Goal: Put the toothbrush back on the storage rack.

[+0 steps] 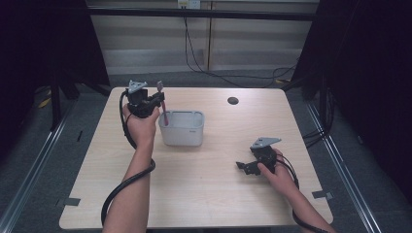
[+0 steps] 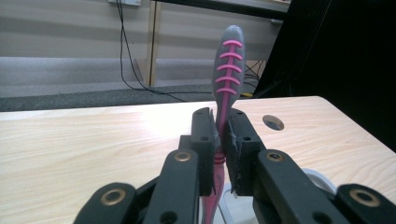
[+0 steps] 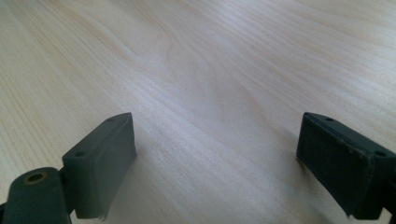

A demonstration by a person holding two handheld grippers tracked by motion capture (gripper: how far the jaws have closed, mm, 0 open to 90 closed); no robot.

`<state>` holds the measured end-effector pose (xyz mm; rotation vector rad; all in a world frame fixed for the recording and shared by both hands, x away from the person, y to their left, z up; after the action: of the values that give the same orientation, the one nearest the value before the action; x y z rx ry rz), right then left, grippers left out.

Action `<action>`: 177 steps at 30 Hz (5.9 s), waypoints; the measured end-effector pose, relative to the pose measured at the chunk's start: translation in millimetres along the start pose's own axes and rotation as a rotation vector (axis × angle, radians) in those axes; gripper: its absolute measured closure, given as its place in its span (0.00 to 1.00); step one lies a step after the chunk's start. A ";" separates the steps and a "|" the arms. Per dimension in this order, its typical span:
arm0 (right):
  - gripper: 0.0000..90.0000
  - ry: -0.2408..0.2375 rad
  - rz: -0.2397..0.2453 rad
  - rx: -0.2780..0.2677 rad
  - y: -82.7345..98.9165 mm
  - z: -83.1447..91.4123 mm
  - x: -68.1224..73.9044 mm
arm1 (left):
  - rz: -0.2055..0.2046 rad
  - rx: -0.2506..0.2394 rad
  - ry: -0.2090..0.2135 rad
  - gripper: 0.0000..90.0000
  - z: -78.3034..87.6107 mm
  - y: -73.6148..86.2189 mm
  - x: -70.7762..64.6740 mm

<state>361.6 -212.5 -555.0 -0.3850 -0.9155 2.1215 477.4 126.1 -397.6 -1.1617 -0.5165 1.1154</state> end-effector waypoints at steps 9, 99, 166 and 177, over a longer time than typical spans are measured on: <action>0.12 0.000 0.000 0.001 0.0 0.1 0.0 | 0.001 0.012 0.004 0.92 -1.2 7.5 -2.2; 0.12 -0.001 0.000 0.000 0.0 0.0 0.1 | -0.040 0.085 -0.016 0.83 -0.9 38.6 1.4; 0.12 -0.001 0.000 0.000 -0.2 -0.2 0.1 | -0.048 0.118 0.022 0.25 45.4 52.3 29.0; 0.12 -0.001 0.000 -0.001 -0.2 -0.2 0.1 | -0.056 0.141 0.040 0.25 50.7 58.7 32.1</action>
<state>361.8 -212.2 -555.0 -0.3839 -0.9171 2.1217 424.7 176.9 -438.8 -1.0386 -0.4296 1.0614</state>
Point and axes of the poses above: each handheld gripper's, and its own axes: z roughly backward along the jaws, y roughly out of its underside, x roughly to its left, the point moved 6 cm from there along -z, roughly forward along the jaws
